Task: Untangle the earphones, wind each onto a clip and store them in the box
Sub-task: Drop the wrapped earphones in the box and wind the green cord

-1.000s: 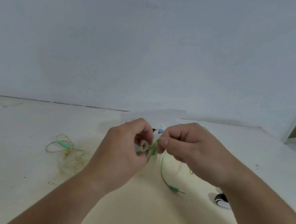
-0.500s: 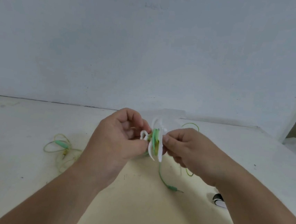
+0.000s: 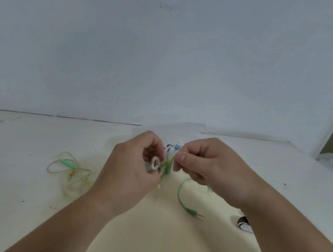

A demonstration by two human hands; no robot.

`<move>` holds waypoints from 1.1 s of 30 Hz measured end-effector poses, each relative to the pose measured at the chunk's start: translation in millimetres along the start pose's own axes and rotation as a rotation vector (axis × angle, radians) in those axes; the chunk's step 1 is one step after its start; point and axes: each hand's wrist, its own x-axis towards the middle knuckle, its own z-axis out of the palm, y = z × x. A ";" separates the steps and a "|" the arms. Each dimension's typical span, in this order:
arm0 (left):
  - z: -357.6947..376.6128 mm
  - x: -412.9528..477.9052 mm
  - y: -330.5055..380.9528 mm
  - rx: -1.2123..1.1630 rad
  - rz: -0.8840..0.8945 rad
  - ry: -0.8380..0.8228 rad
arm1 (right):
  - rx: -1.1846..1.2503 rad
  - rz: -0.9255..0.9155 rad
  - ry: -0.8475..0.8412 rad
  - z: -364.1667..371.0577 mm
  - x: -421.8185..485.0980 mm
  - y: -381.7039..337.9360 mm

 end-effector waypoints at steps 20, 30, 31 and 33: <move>-5.8 1.5 12.6 -0.490 -0.212 -0.226 | 0.027 -0.059 0.557 -6.5 4.9 -0.2; -4.6 -0.3 19.5 -0.525 -0.208 -0.300 | -0.119 0.085 0.464 3.1 7.8 7.1; -5.1 0.3 19.2 -0.546 -0.202 -0.277 | -0.123 0.123 0.451 4.0 8.6 9.3; -5.4 1.4 18.2 -0.584 -0.189 -0.212 | -0.130 0.195 0.420 4.7 9.9 13.1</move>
